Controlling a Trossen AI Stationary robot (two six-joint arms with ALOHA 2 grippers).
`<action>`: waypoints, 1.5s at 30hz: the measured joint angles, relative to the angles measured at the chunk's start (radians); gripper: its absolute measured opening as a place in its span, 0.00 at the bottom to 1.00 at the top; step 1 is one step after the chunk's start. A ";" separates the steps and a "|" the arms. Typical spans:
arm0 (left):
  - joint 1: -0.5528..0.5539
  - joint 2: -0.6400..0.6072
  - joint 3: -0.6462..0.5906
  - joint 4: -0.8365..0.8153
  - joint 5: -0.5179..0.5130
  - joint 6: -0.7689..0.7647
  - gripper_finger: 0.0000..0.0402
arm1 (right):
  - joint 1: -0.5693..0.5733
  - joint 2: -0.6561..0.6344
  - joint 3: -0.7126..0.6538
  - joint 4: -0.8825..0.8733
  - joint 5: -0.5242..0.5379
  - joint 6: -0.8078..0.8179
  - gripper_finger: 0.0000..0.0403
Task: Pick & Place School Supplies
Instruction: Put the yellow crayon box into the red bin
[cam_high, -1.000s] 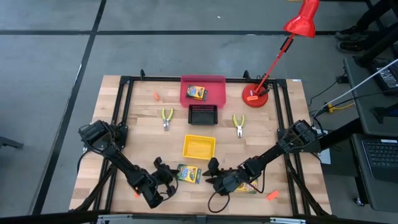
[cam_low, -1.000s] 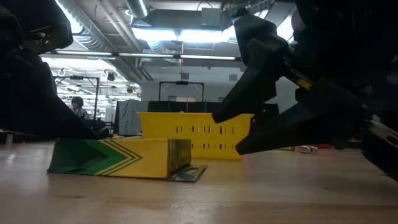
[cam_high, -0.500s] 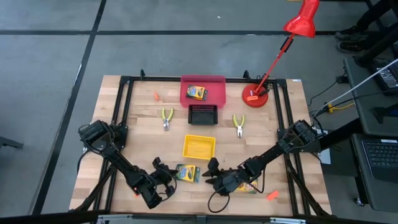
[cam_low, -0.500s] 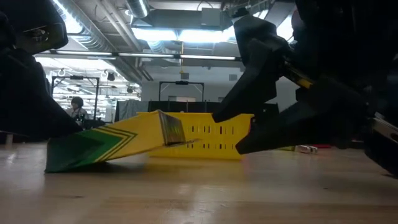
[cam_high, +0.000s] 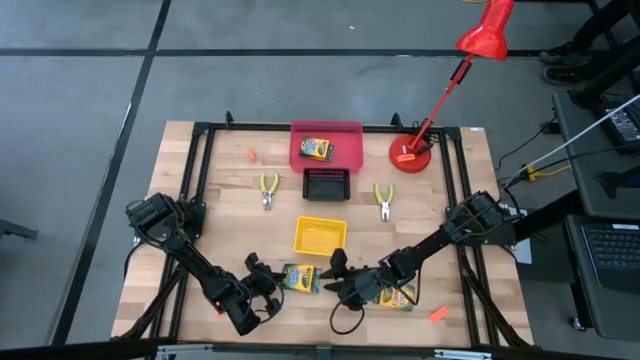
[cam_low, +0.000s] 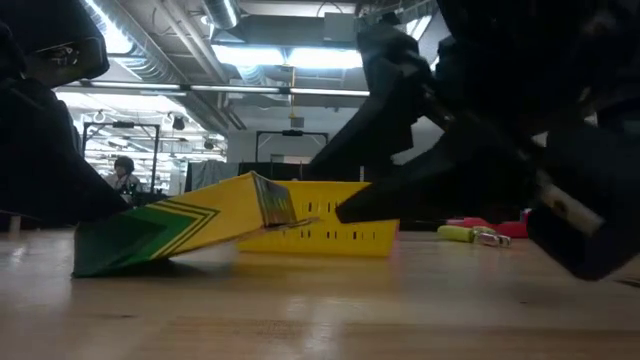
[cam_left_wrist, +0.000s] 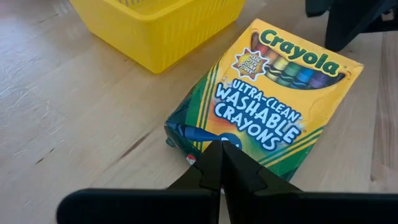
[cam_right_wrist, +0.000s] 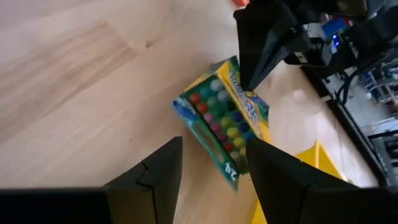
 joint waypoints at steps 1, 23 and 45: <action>0.000 0.000 0.000 0.000 -0.001 0.000 0.01 | -0.001 0.009 0.000 0.016 -0.005 -0.012 0.45; -0.007 0.001 -0.001 0.001 -0.010 0.000 0.01 | -0.028 0.073 0.060 0.045 -0.021 -0.067 0.26; -0.118 -0.047 0.041 0.007 -0.175 0.137 0.01 | 0.003 0.074 0.073 0.053 -0.010 -0.099 0.01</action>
